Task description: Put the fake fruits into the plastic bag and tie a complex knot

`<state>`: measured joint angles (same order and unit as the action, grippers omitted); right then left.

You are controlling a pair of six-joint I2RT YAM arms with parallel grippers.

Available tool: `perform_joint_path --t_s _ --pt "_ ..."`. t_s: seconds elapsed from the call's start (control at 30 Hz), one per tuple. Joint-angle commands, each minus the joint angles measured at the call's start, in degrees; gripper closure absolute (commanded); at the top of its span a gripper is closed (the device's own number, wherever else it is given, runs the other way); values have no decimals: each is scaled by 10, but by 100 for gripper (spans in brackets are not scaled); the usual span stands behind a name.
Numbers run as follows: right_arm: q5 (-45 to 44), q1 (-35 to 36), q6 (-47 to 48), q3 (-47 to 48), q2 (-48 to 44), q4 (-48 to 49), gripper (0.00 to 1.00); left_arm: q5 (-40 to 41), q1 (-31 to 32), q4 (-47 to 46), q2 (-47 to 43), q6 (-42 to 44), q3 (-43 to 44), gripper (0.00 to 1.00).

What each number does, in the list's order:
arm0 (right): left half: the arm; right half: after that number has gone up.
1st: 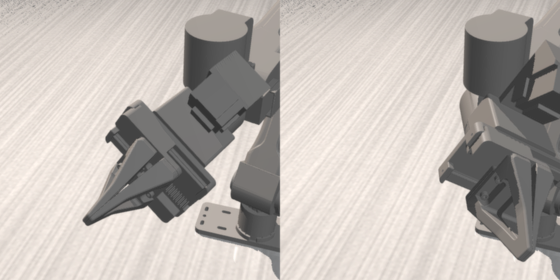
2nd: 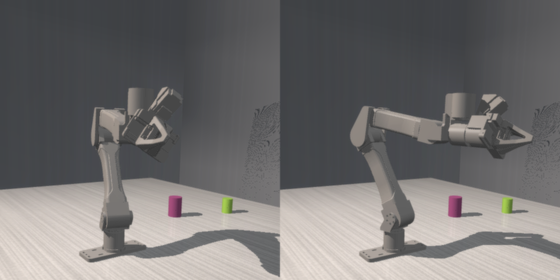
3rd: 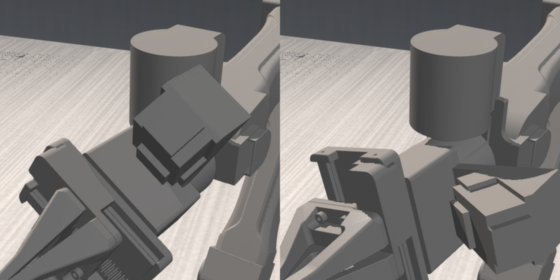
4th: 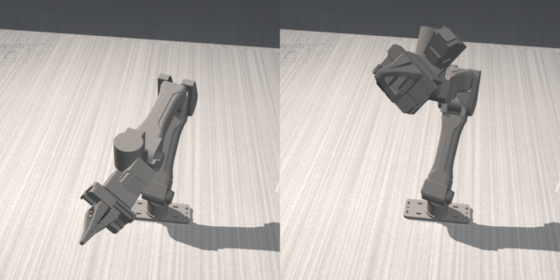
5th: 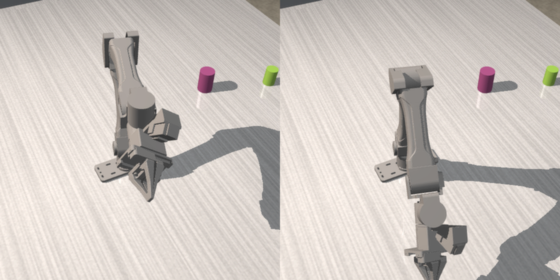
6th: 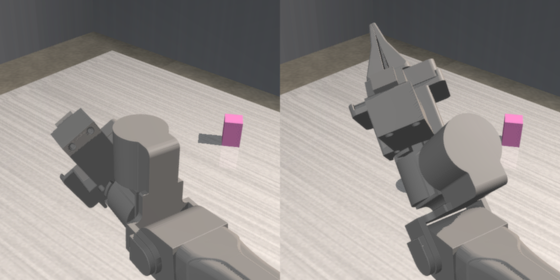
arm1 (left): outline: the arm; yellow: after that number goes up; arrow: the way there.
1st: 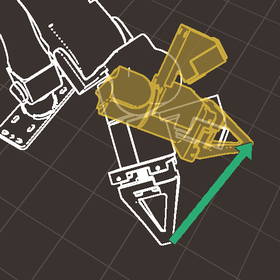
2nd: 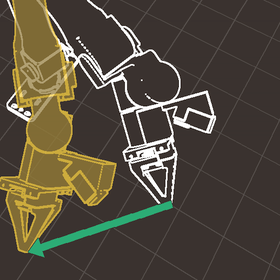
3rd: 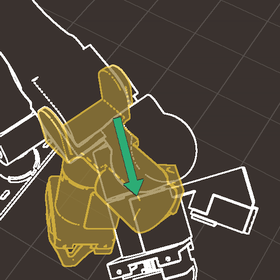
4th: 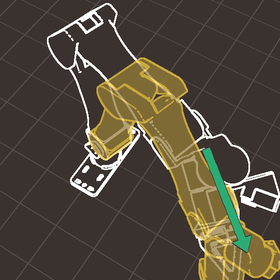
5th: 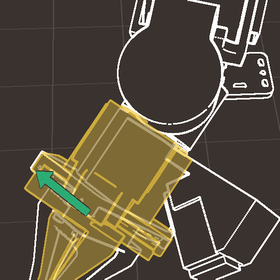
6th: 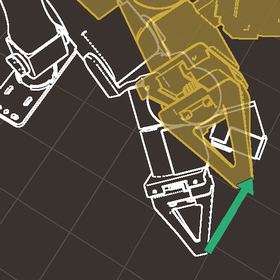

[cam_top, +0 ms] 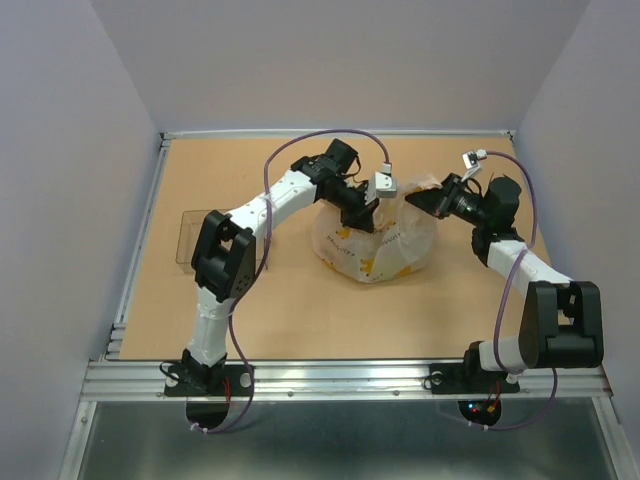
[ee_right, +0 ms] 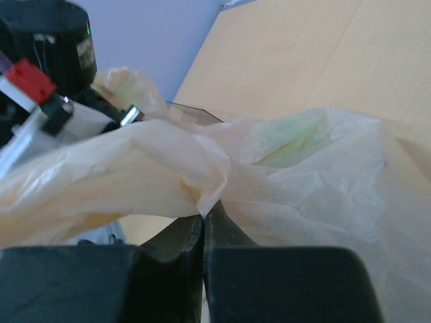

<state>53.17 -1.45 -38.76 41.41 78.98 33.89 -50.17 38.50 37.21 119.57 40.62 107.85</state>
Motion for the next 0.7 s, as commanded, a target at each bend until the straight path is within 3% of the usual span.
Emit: perform_joint_path --t_s 0.0,0.13,0.17,0.2,0.23,0.27,0.37,0.57,0.67 --pt "-46 -1 -149 19 -16 44 100 49 -1 -4 -59 31 -54 100" --pt "-50 -1 -210 5 -24 28 100 78 -1 -55 -93 16 -99 100" --pt "-44 0 -203 4 -26 28 91 75 -1 -62 -97 5 -97 100" --pt "-28 0 -193 3 -29 24 79 71 -1 -62 -97 3 -92 100" --pt "-22 0 -170 2 -37 21 47 63 -1 -62 -95 -4 -80 100" --pt "-15 0 -154 0 -45 17 33 59 -1 -62 -91 -14 -73 100" --pt "-13 0 -78 -11 -91 -26 8 40 -1 -60 -80 -32 -45 100" --pt "-63 4 16 -35 -146 -92 0 14 -1 -62 -69 -49 -22 100" --pt "-142 28 33 -28 -155 -120 0 7 0 -65 -72 -56 -22 100"
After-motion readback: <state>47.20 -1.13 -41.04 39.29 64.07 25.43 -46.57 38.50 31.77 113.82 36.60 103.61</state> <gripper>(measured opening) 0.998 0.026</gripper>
